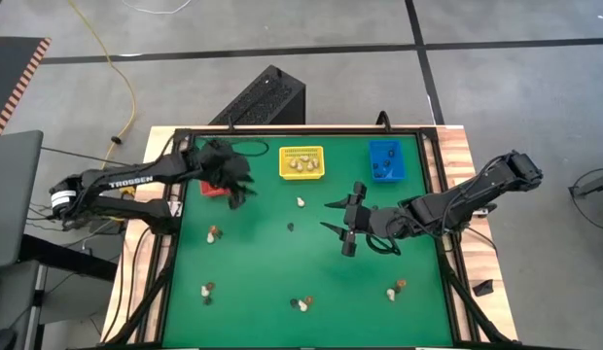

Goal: Sort Halloween decoration
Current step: Put the purple skull toy into the blue bin

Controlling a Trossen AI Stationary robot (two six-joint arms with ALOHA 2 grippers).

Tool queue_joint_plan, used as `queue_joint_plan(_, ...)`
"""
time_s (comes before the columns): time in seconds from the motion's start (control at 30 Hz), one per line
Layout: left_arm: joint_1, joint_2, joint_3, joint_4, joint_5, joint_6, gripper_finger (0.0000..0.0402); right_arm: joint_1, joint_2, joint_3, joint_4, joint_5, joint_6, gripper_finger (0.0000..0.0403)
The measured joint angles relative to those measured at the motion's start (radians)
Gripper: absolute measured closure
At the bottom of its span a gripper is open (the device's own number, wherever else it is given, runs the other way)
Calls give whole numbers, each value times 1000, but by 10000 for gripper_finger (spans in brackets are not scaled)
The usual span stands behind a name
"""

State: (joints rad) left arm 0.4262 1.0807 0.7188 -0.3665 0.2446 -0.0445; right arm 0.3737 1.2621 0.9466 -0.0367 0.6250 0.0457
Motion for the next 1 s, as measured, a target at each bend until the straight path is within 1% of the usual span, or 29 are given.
queue_joint_plan(0.03, -39, 4, -24, 84, 66, -11, 196, 0, 0, 0, -5, 0, 0, 154)
queue_joint_plan(0.07, -82, 11, -53, 175, 108, -25, 197, 0, 0, 0, -12, 0, 1, 154)
queue_joint_plan(0.1, -128, 21, -82, 270, 117, -35, 199, 0, 0, 0, -16, 0, 6, 154)
queue_joint_plan(0.13, -172, 32, -111, 358, 103, -39, 200, 0, 0, 0, -20, 0, 13, 154)
queue_joint_plan(0.17, -219, 49, -141, 448, 57, -40, 202, 0, 0, 0, -21, 0, 19, 154)
queue_joint_plan(0.23, -294, 99, -182, 601, -74, -23, 205, 0, 0, 0, -21, 0, 33, 154)
queue_joint_plan(0.27, -324, 129, -195, 652, -124, -9, 207, 2, 0, 0, -23, 0, 35, 154)
queue_joint_plan(0.33, -368, 190, -199, 690, -149, 24, 210, 8, 0, 0, -24, 0, 36, 154)
queue_joint_plan(0.4, -404, 236, -186, 665, -117, 42, 212, 19, 0, 0, -27, 0, 36, 154)
queue_joint_plan(0.5, -456, 265, -146, 539, -66, 34, 217, 34, 0, 0, -36, 0, 36, 154)
queue_joint_plan(0.57, -489, 260, -108, 370, -68, 3, 220, 40, 0, 0, -39, 0, 35, 154)
queue_joint_plan(0.63, -520, 241, -61, 161, -113, -54, 224, 41, 0, 0, -40, 0, 33, 154)
queue_joint_plan(0.73, -556, 219, 13, -158, -208, -188, 229, 41, 0, 0, -40, 0, 33, 154)
queue_joint_plan(0.8, -576, 213, 41, -336, -242, -258, 231, 40, 0, 0, -40, 0, 33, 154)
queue_joint_plan(0.9, -603, 212, 51, -491, -266, -317, 232, 40, 0, 0, -40, 0, 34, 154)
queue_joint_plan(0.93, -611, 212, 44, -525, -273, -324, 232, 40, 0, 0, -40, 0, 34, 154)
queue_joint_plan(1.0, -623, 213, 17, -540, -286, -333, 232, 41, 0, 0, -40, 0, 39, 154)
